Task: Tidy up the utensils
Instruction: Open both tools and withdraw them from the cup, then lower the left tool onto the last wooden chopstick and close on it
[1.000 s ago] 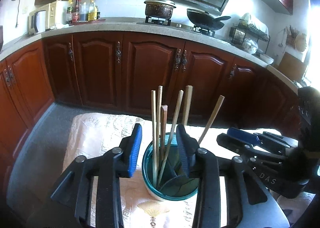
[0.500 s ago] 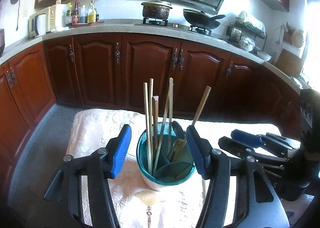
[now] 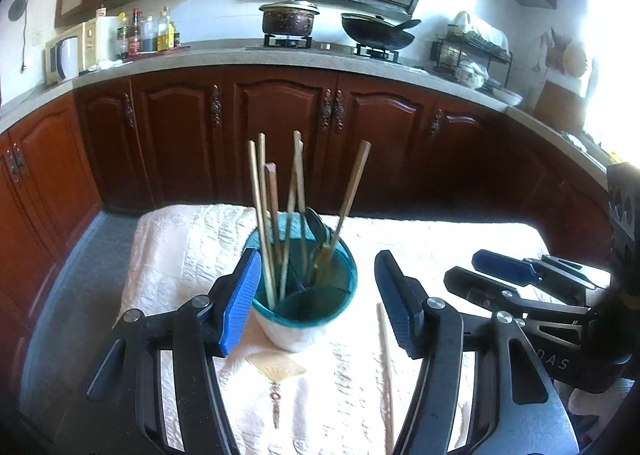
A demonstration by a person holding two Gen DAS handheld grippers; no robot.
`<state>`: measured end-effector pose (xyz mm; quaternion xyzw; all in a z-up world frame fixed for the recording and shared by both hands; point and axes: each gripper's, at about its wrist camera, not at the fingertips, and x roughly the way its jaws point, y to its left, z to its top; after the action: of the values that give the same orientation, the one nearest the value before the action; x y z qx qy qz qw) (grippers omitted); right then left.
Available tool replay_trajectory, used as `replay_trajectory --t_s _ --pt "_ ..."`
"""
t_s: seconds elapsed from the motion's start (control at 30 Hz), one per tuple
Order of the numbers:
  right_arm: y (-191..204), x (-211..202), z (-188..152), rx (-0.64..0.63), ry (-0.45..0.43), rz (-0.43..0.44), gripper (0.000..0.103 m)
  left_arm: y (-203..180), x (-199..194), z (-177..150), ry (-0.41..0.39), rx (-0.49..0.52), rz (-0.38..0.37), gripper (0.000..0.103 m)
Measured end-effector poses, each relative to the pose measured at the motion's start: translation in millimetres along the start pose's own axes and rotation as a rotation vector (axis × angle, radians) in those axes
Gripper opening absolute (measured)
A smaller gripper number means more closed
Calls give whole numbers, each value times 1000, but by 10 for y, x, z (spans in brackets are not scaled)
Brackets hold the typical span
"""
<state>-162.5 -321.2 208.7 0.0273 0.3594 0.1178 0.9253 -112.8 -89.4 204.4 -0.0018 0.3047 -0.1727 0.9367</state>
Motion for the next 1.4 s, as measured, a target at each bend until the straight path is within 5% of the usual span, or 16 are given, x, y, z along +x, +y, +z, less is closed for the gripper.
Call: replay_trajectory --t_s 0.33,0.57,0.8,1.03,1.13,1.2,1.4 --pt "-341 -118 -475 29 94 -68 41 -131 98 -283 86 12 -49 59" --pt "-825 -23 -1139 158 247 -72 41 -226 450 -690 249 2 -138 59" --pt "-1168 -179 -1836 359 346 20 41 -541 824 -1037 387 89 -183 59" --pt "-1310 -73 -2130 481 370 105 41 -740 1247 -1294 485 131 -150 58" --pt "-1333 -8 -2120 495 331 138 41 -753 1378 -1399 537 124 -157 30" --pt "-1371 60 -2083 521 300 168 28 -729 1387 -1404 517 126 -151 12" --pt "-1281 200 -1794 467 259 207 11 -504 1223 -1364 539 83 -188 4"
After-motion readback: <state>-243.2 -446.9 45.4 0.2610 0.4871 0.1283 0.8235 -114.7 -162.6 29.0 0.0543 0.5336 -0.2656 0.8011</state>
